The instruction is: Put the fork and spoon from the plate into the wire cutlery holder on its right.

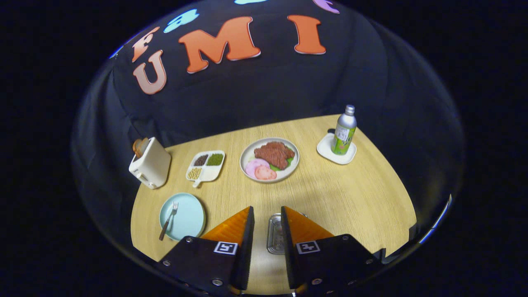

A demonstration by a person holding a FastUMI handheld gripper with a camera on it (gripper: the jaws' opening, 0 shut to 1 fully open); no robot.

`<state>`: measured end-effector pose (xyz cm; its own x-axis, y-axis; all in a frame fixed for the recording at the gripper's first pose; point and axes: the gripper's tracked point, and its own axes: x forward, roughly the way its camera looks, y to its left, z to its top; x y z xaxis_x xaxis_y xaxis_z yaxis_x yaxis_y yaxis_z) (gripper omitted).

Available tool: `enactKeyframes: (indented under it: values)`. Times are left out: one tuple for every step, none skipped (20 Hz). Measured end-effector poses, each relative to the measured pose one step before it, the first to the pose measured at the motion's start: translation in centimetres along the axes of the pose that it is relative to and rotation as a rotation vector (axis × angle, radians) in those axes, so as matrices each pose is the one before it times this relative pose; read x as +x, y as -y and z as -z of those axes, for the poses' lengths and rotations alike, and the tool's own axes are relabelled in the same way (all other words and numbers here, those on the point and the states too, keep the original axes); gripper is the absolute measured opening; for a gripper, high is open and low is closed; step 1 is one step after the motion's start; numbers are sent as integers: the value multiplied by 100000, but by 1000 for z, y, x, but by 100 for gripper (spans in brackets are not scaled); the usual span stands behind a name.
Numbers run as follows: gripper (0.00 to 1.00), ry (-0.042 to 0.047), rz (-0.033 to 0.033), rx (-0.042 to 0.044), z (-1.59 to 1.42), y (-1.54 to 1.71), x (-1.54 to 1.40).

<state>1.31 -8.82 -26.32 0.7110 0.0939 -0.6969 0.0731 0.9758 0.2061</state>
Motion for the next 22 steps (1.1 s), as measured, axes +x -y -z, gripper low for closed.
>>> enactKeyframes:
  values:
    - [43,5085,1007,516,-996,-918,-599]
    - [54,5184,1091,500,-1120,-1043,-498]
    - [60,5444,1509,847,-1043,-916,-468]
    - [65,5663,1183,822,-1218,-1089,-335]
    - [68,4151,1442,773,-687,-940,-424]
    - [73,4579,570,449,-842,-1272,-471]
    - [75,5883,398,-319,-1073,-1230,-148]
    - [78,5249,117,-1032,-1052,-1296,-364]
    - [80,3992,630,-1060,-537,-1121,-342]
    - [82,3429,-445,-995,-651,-1512,-477]
    - [82,3838,-245,-1138,-776,-1466,-384]
    - [82,4274,-977,-1287,-811,-1435,-316]
    - [82,4188,-1198,-1469,-715,-1545,-157]
    - [82,2570,-844,-1425,-430,-1304,-139]
    - [83,823,-1179,-1254,2,-1284,-164]
    - [83,-1183,-1503,-526,311,-1259,62]
    - [83,-2595,-2692,260,825,-1557,188]
    - [84,-3330,-2370,189,952,-1468,218]
    - [84,-3556,-2202,-9,1142,-1307,360]
    - [86,-3723,-2065,-279,1155,-1316,304]
    - [86,-3425,-1803,-523,1171,-1228,605]
    - [87,-3848,-1533,-216,1262,-1151,473]
